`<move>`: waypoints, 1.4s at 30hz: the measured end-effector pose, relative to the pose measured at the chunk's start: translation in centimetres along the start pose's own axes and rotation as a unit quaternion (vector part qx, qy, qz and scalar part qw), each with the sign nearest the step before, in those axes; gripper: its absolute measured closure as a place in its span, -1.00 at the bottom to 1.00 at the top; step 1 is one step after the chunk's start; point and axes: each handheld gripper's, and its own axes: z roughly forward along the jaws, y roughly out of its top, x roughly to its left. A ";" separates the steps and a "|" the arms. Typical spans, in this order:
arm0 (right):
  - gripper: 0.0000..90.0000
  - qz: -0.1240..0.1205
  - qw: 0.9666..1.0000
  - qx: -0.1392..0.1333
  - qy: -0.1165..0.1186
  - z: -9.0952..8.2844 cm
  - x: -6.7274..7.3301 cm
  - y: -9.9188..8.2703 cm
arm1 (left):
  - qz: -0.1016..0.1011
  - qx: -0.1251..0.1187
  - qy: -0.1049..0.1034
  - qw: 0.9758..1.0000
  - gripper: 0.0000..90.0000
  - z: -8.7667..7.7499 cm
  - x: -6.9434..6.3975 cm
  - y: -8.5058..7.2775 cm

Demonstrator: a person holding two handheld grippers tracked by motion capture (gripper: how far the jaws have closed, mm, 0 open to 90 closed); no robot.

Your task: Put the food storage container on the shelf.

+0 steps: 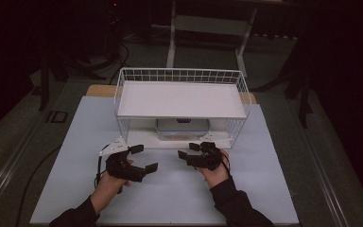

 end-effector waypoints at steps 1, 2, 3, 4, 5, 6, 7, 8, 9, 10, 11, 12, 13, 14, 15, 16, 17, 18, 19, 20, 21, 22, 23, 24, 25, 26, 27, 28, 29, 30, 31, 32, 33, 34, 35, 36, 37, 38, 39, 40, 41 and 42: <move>-0.42 -0.001 1.000 -0.003 0.010 -0.3 0.0 -0.2 | 0.002 0.001 0.002 1.000 -1.00 -0.1 0.0 -0.1; -0.52 -0.003 1.000 -0.004 0.015 -0.5 0.1 -0.3 | 0.003 0.006 0.006 1.000 -1.00 -0.2 0.0 -0.1; -0.57 -0.001 1.000 -0.003 0.020 -0.7 0.2 -0.5 | 0.004 0.009 0.010 1.000 -1.00 -0.3 0.0 -0.1; -0.57 -0.001 1.000 -0.003 0.020 -0.7 0.2 -0.5 | 0.004 0.009 0.010 1.000 -1.00 -0.3 0.0 -0.1; -0.59 -0.002 1.000 0.000 0.027 -0.9 0.2 -0.6 | 0.008 0.009 0.015 1.000 -1.00 -0.6 0.1 -0.1; -0.61 -0.002 1.000 -0.008 0.028 -1.5 0.4 -0.9 | 0.009 0.009 0.018 1.000 -1.00 -0.8 0.1 -0.1; -0.61 -0.002 0.999 -0.012 0.029 -1.7 0.5 -1.0 | 0.012 0.007 0.022 1.000 -1.00 -1.0 0.1 -0.1; -0.61 -0.002 0.999 -0.012 0.029 -1.7 0.5 -1.0 | 0.012 0.007 0.022 1.000 -1.00 -1.0 0.1 -0.1; -0.61 -0.003 1.000 -0.012 0.029 -2.0 0.6 -1.1 | 0.017 0.006 0.026 1.000 -1.00 -1.6 0.0 0.0; -0.61 -0.010 1.000 -0.018 0.024 -2.8 0.8 -1.3 | 0.019 0.006 0.026 0.999 -1.00 -1.8 -0.1 0.0; -0.61 -0.009 0.999 -0.020 0.023 -3.1 0.8 -1.4 | 0.021 0.004 0.024 0.999 -1.00 -2.0 -0.2 0.1; -0.61 -0.008 0.999 -0.025 0.023 -3.4 0.8 -1.5 | 0.024 0.004 0.023 0.999 -1.00 -2.2 -0.4 0.2; -0.61 -0.008 0.999 -0.028 0.022 -3.8 0.8 -1.6 | 0.028 0.004 0.022 0.999 -1.00 -2.5 -0.5 0.2; -0.61 -0.008 0.999 -0.028 0.022 -3.8 0.8 -1.6 | 0.028 0.004 0.022 0.999 -1.00 -2.5 -0.5 0.2; -0.61 -0.012 0.999 -0.033 0.019 -4.6 0.9 -1.8 | 0.032 0.005 0.017 0.999 -1.00 -2.9 -0.8 0.2; -0.61 -0.014 0.999 -0.035 0.016 -5.0 0.9 -1.9 | 0.035 0.006 0.015 0.999 -1.00 -3.1 -0.9 0.2; -0.61 -0.014 0.999 -0.038 0.014 -5.4 0.9 -2.1 | 0.033 0.005 0.012 0.999 -1.00 -3.3 -0.9 0.1; -0.61 -0.014 0.999 -0.038 0.014 -5.4 0.9 -2.1 | 0.033 0.005 0.012 0.999 -1.00 -3.3 -0.9 0.1; -0.61 -0.010 0.999 -0.039 0.014 -5.7 0.9 -2.2 | 0.036 0.007 0.011 0.999 -1.00 -3.4 -1.0 0.0; -0.61 -0.010 0.999 -0.039 0.014 -5.7 0.9 -2.2 | 0.036 0.007 0.011 0.999 -1.00 -3.4 -1.0 0.0; -0.61 -0.014 0.999 -0.040 0.005 -6.7 0.8 -2.7 | 0.032 0.007 0.007 0.999 -1.00 -3.8 -1.0 -0.3; -0.61 -0.013 0.999 -0.041 0.002 -6.9 0.8 -2.9 | 0.033 0.010 0.008 0.999 -1.00 -3.9 -0.9 -0.4; -0.61 -0.013 0.999 -0.042 -0.001 -7.2 0.8 -3.1 | 0.032 0.010 0.007 0.999 -1.00 -4.1 -0.9 -0.6; -0.61 -0.013 0.999 -0.042 -0.001 -7.2 0.8 -3.1 | 0.032 0.010 0.007 0.999 -1.00 -4.1 -0.9 -0.6; -0.61 -0.008 0.999 -0.043 -0.001 -7.9 0.7 -3.5 | 0.031 0.009 0.008 0.999 -1.00 -4.2 -0.9 -0.7; -0.61 -0.008 0.999 -0.043 -0.001 -7.9 0.7 -3.5 | 0.031 0.009 0.009 0.999 -1.00 -4.3 -0.8 -0.8; -0.61 -0.008 0.999 -0.044 -0.004 -8.2 0.6 -3.7 | 0.030 0.007 0.011 0.999 -1.00 -4.5 -0.8 -1.0; -0.61 -0.007 0.999 -0.046 -0.006 -8.5 0.6 -3.9 | 0.030 0.006 0.013 0.999 -1.00 -4.6 -0.7 -1.1; -0.61 -0.005 0.999 -0.046 -0.009 -9.1 0.5 -4.3 | 0.029 0.007 0.016 0.999 -1.00 -4.6 -0.7 -1.5; -0.61 -0.005 0.999 -0.046 -0.009 -9.1 0.5 -4.3 | 0.029 0.007 0.016 0.999 -1.00 -4.6 -0.7 -1.5; -0.61 -0.004 0.999 -0.046 -0.012 -9.3 0.4 -4.5 | 0.029 0.008 0.015 0.999 -1.00 -4.7 -0.6 -1.7; -0.61 -0.004 0.999 -0.046 -0.016 -9.9 0.3 -4.9 | 0.027 0.007 0.015 0.999 -1.00 -4.7 -0.6 -1.9; -0.61 -0.002 0.999 -0.047 -0.018 -10.2 0.3 -5.1 | 0.026 0.006 0.018 0.999 -1.00 -4.7 -0.5 -2.3; -0.61 -0.002 0.999 -0.047 -0.018 -10.2 0.3 -5.1 | 0.026 0.006 0.018 0.999 -1.00 -4.7 -0.5 -2.3; -0.61 0.003 0.999 -0.050 -0.022 -10.8 0.3 -5.5 | 0.024 0.007 0.020 0.999 -1.00 -4.8 -0.4 -2.5; -0.61 0.003 0.999 -0.050 -0.022 -10.8 0.3 -5.5 | 0.024 0.007 0.020 0.999 -1.00 -4.8 -0.4 -2.5; -0.61 0.006 0.998 -0.049 -0.026 -11.2 0.2 -5.9 | 0.027 0.009 0.021 0.999 -1.00 -4.8 -0.4 -2.7; -0.61 0.006 0.998 -0.049 -0.026 -11.2 0.2 -5.9 | 0.027 0.009 0.021 0.999 -1.00 -4.8 -0.4 -2.7; -0.61 0.006 0.998 -0.048 -0.028 -11.5 0.2 -6.2 | 0.026 0.008 0.021 0.999 -1.00 -4.9 -0.4 -2.7; -0.61 0.005 0.998 -0.046 -0.030 -11.7 0.2 -6.4 | 0.027 0.007 0.021 0.999 -1.00 -4.9 -0.3 -2.8; -0.61 -0.003 0.998 -0.044 -0.038 -12.2 0.3 -6.8 | 0.027 0.007 0.022 0.999 -1.00 -5.0 -0.3 -3.0; -0.61 -0.003 0.998 -0.044 -0.038 -12.2 0.3 -6.8 | 0.027 0.007 0.022 0.999 -1.00 -5.0 -0.3 -3.0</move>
